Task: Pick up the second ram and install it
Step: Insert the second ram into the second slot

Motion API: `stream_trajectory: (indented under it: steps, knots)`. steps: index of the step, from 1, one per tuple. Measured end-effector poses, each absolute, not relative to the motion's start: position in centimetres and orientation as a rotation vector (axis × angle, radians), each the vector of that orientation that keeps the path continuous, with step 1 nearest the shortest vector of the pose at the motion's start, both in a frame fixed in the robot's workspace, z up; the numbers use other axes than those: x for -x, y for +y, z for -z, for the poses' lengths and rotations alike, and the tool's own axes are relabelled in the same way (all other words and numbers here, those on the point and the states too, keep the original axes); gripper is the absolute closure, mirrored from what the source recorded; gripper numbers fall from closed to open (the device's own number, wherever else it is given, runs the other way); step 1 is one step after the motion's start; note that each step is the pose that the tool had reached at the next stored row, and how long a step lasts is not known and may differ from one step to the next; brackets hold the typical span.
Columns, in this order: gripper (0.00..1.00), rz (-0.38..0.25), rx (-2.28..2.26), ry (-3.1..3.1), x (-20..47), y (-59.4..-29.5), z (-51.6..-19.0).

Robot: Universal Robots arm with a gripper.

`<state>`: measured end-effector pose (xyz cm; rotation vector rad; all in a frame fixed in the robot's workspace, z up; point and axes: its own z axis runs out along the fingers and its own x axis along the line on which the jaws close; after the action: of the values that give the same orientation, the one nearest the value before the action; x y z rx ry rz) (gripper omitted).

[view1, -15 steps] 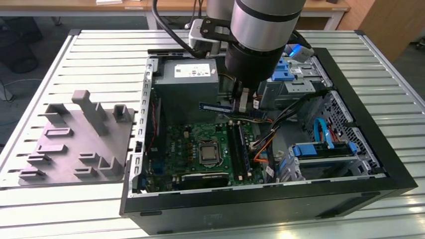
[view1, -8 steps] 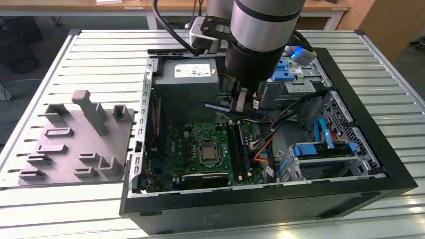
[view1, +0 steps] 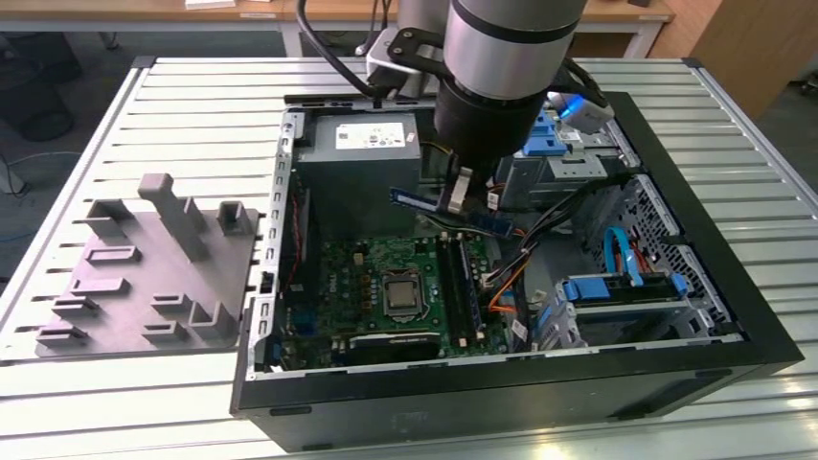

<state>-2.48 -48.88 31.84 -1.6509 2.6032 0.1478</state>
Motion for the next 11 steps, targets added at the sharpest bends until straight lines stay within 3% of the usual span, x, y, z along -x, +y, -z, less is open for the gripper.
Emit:
stream_trajectory:
  steps: [11]
  knots:
    - [0.86,-0.141,1.451,2.712,2.48,-48.88,-31.81]
